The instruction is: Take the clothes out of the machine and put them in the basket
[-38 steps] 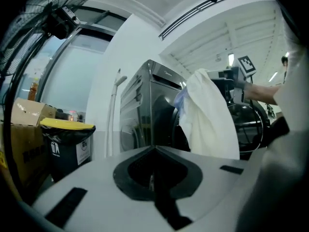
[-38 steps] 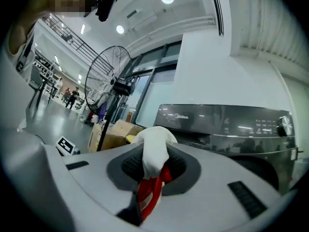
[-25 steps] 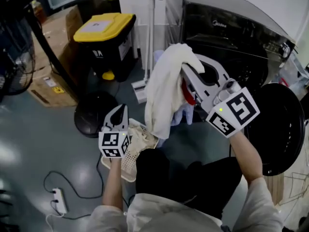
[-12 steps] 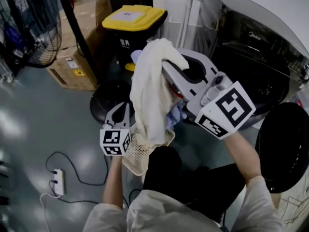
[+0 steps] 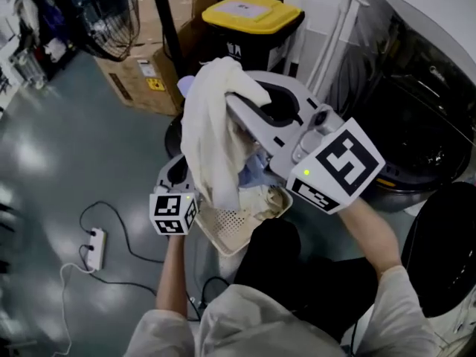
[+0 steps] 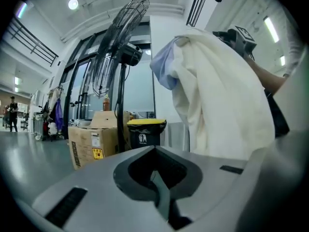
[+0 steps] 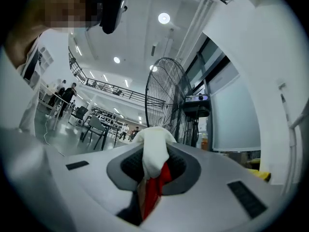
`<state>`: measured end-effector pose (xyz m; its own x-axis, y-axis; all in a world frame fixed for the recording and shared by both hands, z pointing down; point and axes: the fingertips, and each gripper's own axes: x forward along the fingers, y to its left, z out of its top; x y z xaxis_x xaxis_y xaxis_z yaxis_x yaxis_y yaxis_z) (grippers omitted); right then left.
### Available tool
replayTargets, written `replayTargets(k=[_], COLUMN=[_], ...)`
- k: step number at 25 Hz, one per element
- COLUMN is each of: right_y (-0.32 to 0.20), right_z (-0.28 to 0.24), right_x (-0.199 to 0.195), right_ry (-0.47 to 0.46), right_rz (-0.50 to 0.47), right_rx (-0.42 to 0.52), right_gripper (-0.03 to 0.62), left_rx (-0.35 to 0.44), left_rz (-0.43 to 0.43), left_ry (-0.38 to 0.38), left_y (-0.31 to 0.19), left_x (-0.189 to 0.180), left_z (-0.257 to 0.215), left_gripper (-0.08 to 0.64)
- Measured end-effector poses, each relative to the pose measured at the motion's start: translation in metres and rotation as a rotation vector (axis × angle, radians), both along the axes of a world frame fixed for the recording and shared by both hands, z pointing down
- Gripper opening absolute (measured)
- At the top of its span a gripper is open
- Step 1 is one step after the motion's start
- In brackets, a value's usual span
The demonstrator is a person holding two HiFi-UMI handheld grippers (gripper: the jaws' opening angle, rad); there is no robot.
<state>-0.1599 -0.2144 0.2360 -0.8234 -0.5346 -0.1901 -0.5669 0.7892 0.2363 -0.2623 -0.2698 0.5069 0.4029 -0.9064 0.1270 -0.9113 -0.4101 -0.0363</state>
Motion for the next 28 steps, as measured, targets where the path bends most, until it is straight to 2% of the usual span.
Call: replayTargets(k=[3,7,10,15,19,28], right_y=[0.007,0.029,0.028,0.014,0.017,0.009], right_z=[0.006,0.033,0.054,0.108,0.166,0.294], right_x=[-0.017,-0.072,-0.087,-0.085,-0.078,-0.056], right_ry=[-0.003,0.04,0.067,0.11,0.194,0.339], right_rz=[-0.059,-0.132,-0.156,-0.163,-0.162,-0.201], right_rx=[-0.017,-0.014,-0.048,-0.144,-0.209,-0.405], right_gripper=[0.063,0.063,0.063,0.063,0.063,0.063], left_rx=[-0.009,-0.014,-0.023,-0.049,-0.066,-0.083], left_rz=[-0.055,-0.117,-0.151,-0.181,-0.183,-0.154], left_ry=[-0.011,0.003,0.008,0.006,0.002,-0.006], left_y=[0.009,0.03,0.036,0.036,0.041,0.036], left_x=[-0.022,-0.072,-0.091,-0.102,-0.105,-0.088], left_z=[0.001,0.021,0.027,0.039,0.053,0.066], left_gripper=[0.018,0.018,0.018,0.018,0.018,0.018])
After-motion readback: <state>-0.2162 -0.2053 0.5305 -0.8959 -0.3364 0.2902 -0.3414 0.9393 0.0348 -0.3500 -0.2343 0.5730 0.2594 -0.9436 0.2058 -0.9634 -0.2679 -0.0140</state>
